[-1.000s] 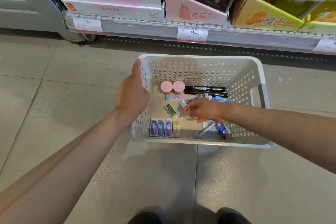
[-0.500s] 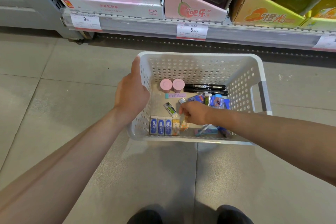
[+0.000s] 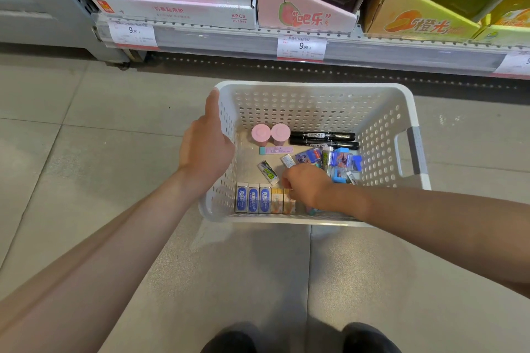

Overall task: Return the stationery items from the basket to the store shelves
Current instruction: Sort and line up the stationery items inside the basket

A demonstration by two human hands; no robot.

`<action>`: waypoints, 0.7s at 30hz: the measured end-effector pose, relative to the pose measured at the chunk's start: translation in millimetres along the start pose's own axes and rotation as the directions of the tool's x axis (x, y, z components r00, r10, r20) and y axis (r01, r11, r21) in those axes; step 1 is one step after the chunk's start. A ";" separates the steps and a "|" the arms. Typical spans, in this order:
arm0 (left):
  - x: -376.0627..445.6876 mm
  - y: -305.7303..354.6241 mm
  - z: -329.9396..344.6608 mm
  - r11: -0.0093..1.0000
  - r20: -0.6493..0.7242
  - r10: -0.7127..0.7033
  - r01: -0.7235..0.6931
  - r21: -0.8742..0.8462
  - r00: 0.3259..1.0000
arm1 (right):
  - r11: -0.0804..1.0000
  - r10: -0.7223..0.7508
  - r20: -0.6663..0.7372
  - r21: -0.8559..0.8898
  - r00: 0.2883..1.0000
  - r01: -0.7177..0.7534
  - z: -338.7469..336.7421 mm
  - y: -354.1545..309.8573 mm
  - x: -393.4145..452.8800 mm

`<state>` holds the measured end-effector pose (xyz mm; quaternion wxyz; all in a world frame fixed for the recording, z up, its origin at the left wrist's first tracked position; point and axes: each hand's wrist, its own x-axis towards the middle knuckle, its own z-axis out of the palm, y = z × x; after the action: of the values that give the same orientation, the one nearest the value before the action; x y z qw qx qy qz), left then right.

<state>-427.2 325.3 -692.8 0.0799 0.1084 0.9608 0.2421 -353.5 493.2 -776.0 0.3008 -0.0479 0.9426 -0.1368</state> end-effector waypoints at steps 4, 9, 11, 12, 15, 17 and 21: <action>-0.9 0.4 0.2 1.000 0.004 0.006 -0.006 -0.020 1.000 | 0.999 -0.009 0.014 0.044 1.000 0.009 4.6 -2.0 1.0; -1.1 1.2 -0.4 1.000 0.001 -0.005 0.005 -0.013 1.000 | 0.993 -0.081 0.177 0.104 0.981 0.063 -4.0 7.8 1.4; -1.3 1.2 -0.6 1.000 -0.001 -0.008 0.008 -0.011 1.000 | 0.987 -0.100 0.243 0.147 0.965 0.066 -14.5 14.4 1.4; -1.6 1.3 -0.6 1.000 0.000 -0.003 0.003 -0.010 1.000 | 0.980 -0.099 0.257 0.191 0.961 0.050 -22.7 18.6 0.8; -0.5 0.6 0.1 1.000 -0.001 0.007 -0.007 -0.018 1.000 | 0.966 -0.046 0.236 0.259 0.971 -0.017 -51.1 34.3 -4.5; 0.0 0.1 0.4 1.000 -0.003 0.006 -0.006 -0.029 1.000 | 0.988 0.014 0.239 0.146 0.971 -0.050 -63.5 45.3 -9.3; 0.5 0.2 1.7 1.000 -0.011 -0.007 0.007 -0.029 1.000 | 0.985 0.144 0.424 -0.147 0.894 -0.089 -58.3 53.1 -21.0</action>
<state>-427.3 326.4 -694.2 0.0770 0.1027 0.9580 0.2563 -370.6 561.0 -734.0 0.5067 -0.0392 0.8600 -0.0458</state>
